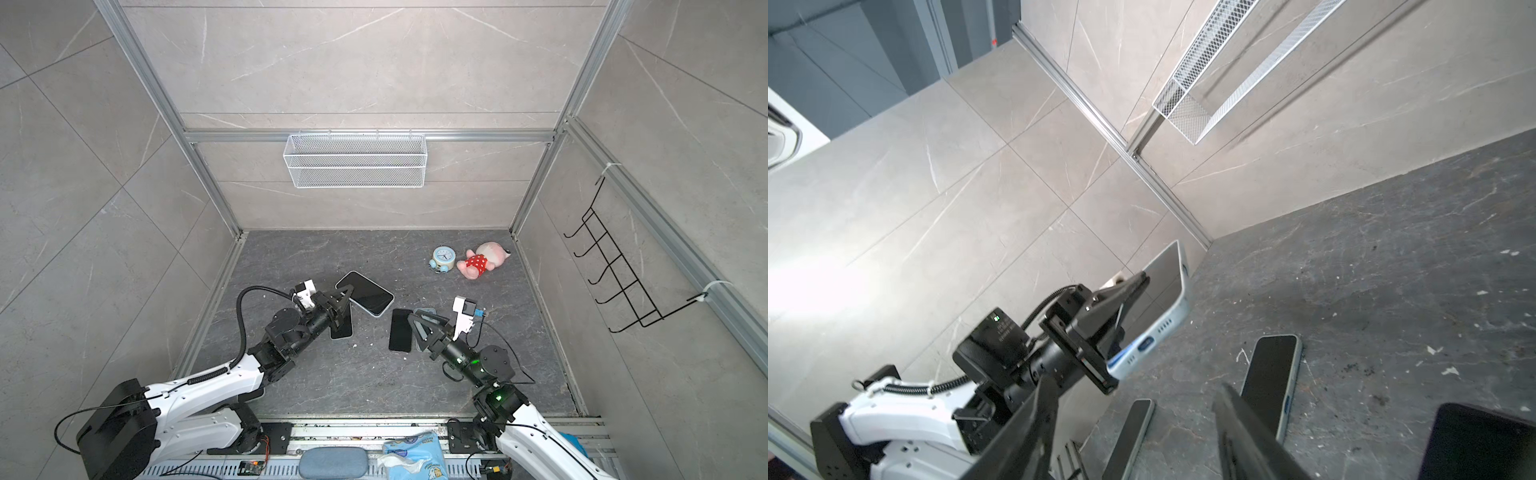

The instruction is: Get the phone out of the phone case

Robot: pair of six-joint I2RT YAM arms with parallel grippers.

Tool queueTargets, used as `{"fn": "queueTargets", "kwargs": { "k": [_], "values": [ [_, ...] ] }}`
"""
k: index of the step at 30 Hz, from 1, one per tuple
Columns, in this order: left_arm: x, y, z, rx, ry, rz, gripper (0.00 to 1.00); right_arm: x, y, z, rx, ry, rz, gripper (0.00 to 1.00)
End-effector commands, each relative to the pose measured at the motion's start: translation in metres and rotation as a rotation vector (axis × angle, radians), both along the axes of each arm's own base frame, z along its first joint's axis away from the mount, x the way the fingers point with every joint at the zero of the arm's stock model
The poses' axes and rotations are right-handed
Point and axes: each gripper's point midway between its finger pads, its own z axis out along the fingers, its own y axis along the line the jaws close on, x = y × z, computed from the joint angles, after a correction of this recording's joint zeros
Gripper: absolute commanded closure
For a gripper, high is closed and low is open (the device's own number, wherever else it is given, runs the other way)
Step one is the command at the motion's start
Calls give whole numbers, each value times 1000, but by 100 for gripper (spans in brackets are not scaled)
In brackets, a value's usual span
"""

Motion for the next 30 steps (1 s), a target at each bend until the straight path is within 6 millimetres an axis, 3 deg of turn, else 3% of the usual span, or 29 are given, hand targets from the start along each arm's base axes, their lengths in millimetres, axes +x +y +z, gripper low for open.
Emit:
{"fn": "queueTargets", "kwargs": {
  "k": [1,7,16,22,30],
  "values": [
    [-12,9,64,-139,-189,-12,100,7,9,-3,53,192,57,37],
    [-15,11,67,-162,-230,-11,100,18,37,8,156,271,193,32],
    [-13,10,63,-164,-241,-8,100,21,38,14,213,244,205,36],
    [-13,5,64,-167,-257,-16,100,31,45,12,256,260,217,41],
    [-13,4,60,-162,-257,-12,100,40,47,10,313,266,218,58]
  ]
}}
